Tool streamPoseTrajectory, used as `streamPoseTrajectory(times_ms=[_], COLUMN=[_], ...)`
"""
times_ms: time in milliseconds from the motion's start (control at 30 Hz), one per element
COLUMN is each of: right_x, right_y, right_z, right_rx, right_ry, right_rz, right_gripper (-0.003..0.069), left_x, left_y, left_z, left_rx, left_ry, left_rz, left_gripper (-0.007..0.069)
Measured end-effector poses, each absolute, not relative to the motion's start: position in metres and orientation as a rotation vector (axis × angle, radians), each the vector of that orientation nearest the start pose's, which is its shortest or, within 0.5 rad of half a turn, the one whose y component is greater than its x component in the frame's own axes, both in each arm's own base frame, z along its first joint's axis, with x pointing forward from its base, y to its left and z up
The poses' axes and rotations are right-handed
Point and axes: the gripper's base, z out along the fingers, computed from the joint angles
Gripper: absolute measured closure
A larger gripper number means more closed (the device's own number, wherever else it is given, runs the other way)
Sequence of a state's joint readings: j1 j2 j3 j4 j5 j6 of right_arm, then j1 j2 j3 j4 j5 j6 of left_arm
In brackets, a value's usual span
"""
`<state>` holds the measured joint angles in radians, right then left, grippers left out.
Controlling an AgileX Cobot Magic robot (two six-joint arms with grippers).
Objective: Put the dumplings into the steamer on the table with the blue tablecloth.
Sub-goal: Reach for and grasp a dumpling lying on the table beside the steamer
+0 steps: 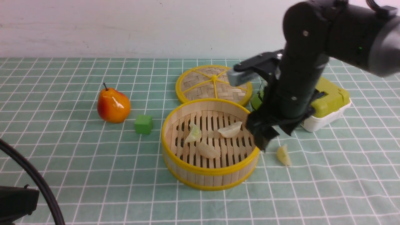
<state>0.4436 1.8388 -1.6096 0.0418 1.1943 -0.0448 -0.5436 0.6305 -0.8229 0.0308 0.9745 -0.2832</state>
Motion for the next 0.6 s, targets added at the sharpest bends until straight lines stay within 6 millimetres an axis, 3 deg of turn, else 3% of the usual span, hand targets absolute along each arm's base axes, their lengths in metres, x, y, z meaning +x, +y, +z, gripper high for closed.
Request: streamPoseTrajectory(times_ms=[167, 367, 400, 600], right_x=[0.366, 0.392, 0.398, 0.408], right_y=[0.123, 0.108, 0.106, 0.108], right_z=[0.258, 0.230, 0.216, 0.176], right_rx=[-0.365, -0.210, -0.194, -0.168], right_ry=[2.795, 2.751, 2.770, 2.832], right_rz=[0.195, 0.250, 0.246, 0.252], right_gripper=[0.0083, 0.0118, 0.0135, 0.0204], left_x=[0.086, 0.086, 0.086, 0.087], left_y=[-0.050, -0.050, -0.050, -0.049], left_z=[0.353, 0.353, 0.353, 0.353], left_rx=[0.304, 0.304, 0.304, 0.304], left_ry=[2.274, 2.273, 2.273, 2.273], left_rz=[-0.398, -0.398, -0.398, -0.397], left_gripper=[0.0636, 0.0634, 0.0634, 0.0634])
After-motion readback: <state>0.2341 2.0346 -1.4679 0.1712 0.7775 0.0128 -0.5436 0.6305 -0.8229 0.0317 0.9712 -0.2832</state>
